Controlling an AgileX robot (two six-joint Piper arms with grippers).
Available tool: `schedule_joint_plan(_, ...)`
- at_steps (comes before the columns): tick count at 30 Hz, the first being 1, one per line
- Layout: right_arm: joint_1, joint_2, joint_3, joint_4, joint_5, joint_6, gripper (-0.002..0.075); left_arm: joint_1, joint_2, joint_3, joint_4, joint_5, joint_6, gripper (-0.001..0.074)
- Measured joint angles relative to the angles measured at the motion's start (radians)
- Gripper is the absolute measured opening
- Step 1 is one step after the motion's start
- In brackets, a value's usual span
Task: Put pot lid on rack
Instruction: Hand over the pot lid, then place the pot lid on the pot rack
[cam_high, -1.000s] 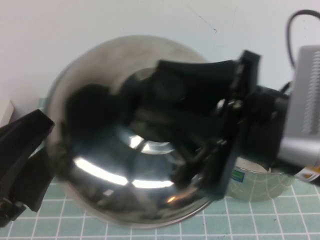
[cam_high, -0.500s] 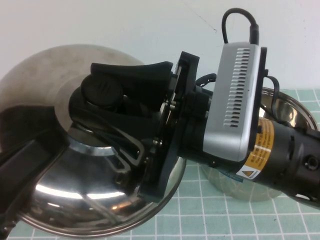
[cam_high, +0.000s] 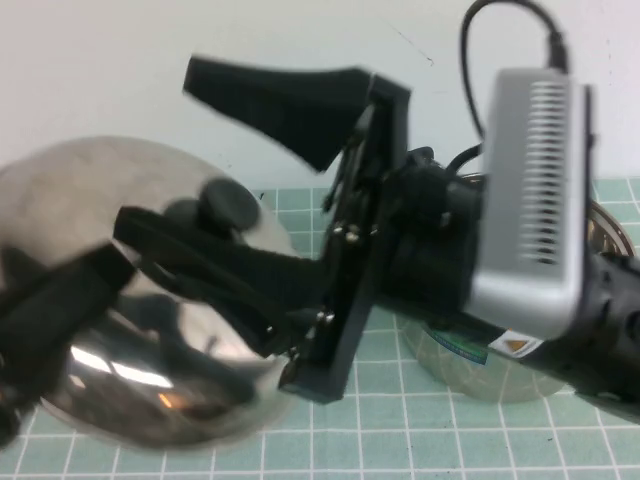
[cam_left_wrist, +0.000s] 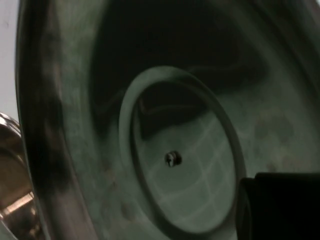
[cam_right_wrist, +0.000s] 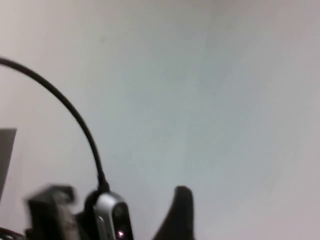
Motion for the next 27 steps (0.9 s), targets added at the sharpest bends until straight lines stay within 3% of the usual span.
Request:
schedule_joint_plan(5,-0.045,-0.098,0.000,0.009,0.008,-0.094,0.0685,0.000,0.052,-0.136,0.067,0.130,0.034,0.0111)
schedule_joint_plan(9,-0.081,-0.261,-0.001,0.014,0.175,-0.182,0.0667,0.000,0.150,-0.280,0.202,0.129,0.036,0.0111)
schedule_joint_plan(11,-0.086,-0.349,-0.001,0.014,0.321,-0.243,0.0602,0.000,0.225,-0.351,0.296,0.122,0.029,0.0111)
schedule_joint_plan(13,-0.086,-0.441,-0.001,0.014,0.503,-0.287,0.0486,0.000,0.306,-0.408,0.382,0.115,0.011,0.0111)
schedule_joint_plan(16,-0.086,-0.586,-0.001,0.010,0.811,-0.314,0.0221,0.000,0.417,-0.473,0.482,0.113,-0.014,0.0111)
schedule_joint_plan(18,-0.086,-0.662,-0.001,0.010,1.027,-0.318,0.0094,-0.003,0.481,-0.503,0.523,0.118,-0.018,0.0111)
schedule_joint_plan(21,-0.086,-0.763,-0.001,0.020,1.312,-0.320,0.0027,-0.037,0.553,-0.520,0.582,0.191,-0.023,0.0111)
schedule_joint_plan(27,-0.086,-0.856,-0.001,0.060,1.633,-0.320,0.0006,-0.188,0.617,-0.524,0.601,0.369,0.000,0.0111)
